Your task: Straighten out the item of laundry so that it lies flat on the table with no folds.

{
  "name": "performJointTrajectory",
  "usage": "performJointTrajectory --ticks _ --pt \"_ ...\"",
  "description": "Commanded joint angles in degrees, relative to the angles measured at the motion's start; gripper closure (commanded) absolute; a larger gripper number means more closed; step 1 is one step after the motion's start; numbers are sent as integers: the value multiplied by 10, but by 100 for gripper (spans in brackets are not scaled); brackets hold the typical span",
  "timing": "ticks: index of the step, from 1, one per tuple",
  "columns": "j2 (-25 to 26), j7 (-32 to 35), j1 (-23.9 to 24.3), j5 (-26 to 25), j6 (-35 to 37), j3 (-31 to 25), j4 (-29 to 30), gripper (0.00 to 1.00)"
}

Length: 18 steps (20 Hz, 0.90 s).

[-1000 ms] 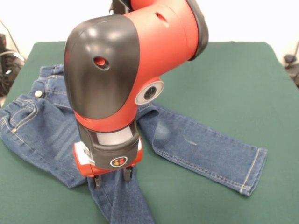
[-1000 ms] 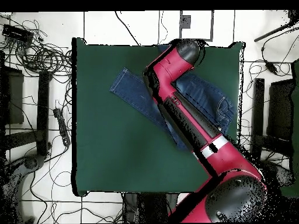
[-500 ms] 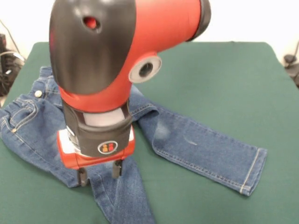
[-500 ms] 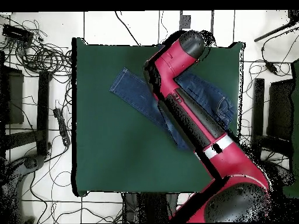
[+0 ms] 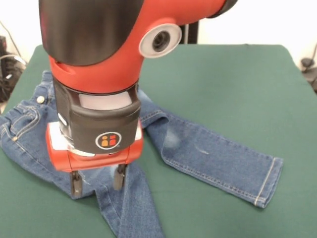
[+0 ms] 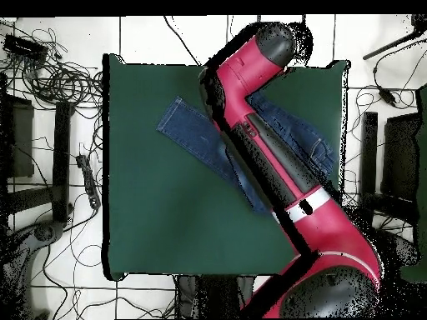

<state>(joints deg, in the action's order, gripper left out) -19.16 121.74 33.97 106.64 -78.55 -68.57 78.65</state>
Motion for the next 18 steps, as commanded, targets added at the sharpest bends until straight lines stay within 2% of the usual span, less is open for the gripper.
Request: performJointTrajectory --ticks 1,8,13,18 --pt "28 -172 -45 38 -42 -9 -21 0" --pt "66 -179 -68 27 -50 -2 -48 0" --pt "98 -245 -57 -1 5 3 -52 0" --pt "120 -279 -60 -34 20 15 -65 0"
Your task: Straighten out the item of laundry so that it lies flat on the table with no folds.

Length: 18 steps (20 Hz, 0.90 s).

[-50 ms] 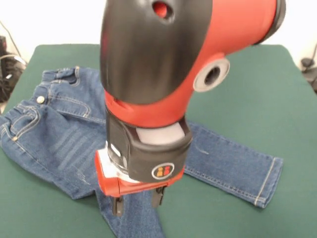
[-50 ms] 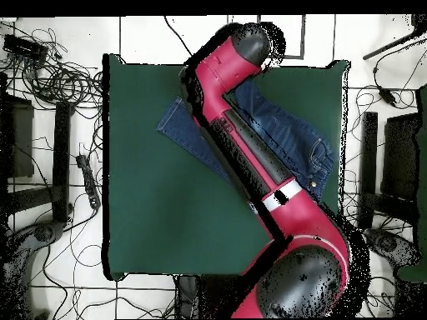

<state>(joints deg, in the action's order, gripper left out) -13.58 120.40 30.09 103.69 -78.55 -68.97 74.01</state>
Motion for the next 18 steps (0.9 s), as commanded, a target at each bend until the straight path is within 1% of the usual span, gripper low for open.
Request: performJointTrajectory --ticks 1,8,10,12,15,18 --pt "70 -281 -23 -10 15 22 -24 0" --pt "116 -332 -16 -39 73 10 -44 0" --pt "122 -335 -17 -34 73 0 -47 0" --pt "122 -329 -14 -13 65 -18 -40 0" --pt "121 -326 -14 5 52 -37 -39 0" --pt "123 -322 -18 6 53 -51 -48 0"
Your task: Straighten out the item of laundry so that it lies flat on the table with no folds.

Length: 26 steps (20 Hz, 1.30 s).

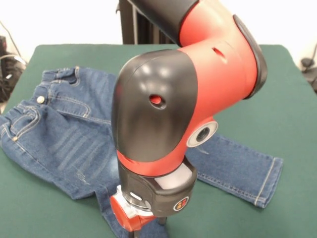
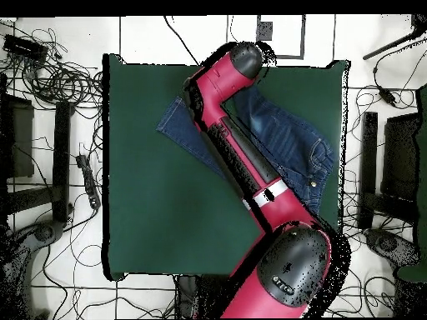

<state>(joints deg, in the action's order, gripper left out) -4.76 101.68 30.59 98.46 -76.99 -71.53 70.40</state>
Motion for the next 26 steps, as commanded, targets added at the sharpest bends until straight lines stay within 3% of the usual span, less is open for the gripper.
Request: performJointTrajectory --ticks 1,6,12,18,26 --pt "35 -135 -22 59 38 -28 -11 0" --pt "40 -170 -10 62 39 -35 -7 0" --pt "42 -203 18 136 -13 -83 21 0" --pt "41 -179 35 197 -62 -111 45 0" --pt "36 -136 10 188 -109 -81 31 0"
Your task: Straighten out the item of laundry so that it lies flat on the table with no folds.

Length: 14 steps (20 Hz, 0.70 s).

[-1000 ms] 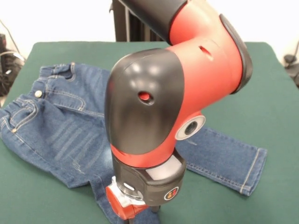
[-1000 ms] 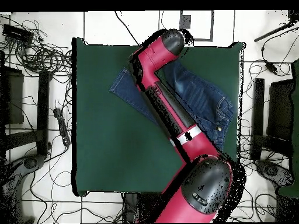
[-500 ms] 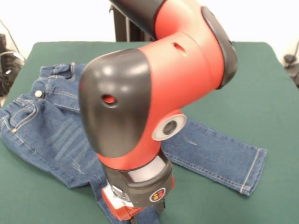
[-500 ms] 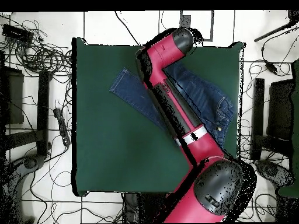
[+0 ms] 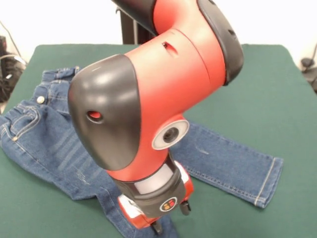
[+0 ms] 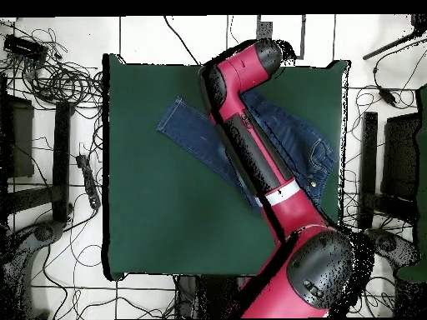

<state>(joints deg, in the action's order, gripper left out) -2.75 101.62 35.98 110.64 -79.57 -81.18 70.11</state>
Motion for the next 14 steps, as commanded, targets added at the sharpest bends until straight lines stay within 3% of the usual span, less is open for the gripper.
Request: performJointTrajectory --ticks 1,6,8,9,14 --pt "13 -129 -48 68 -100 22 33 0" --pt "12 -110 -62 23 -110 65 30 0" --pt "26 -101 -89 -62 -91 119 1 0" --pt "30 -104 -92 -78 -91 128 -6 0" --pt "42 -99 -95 -116 -62 139 -12 0"
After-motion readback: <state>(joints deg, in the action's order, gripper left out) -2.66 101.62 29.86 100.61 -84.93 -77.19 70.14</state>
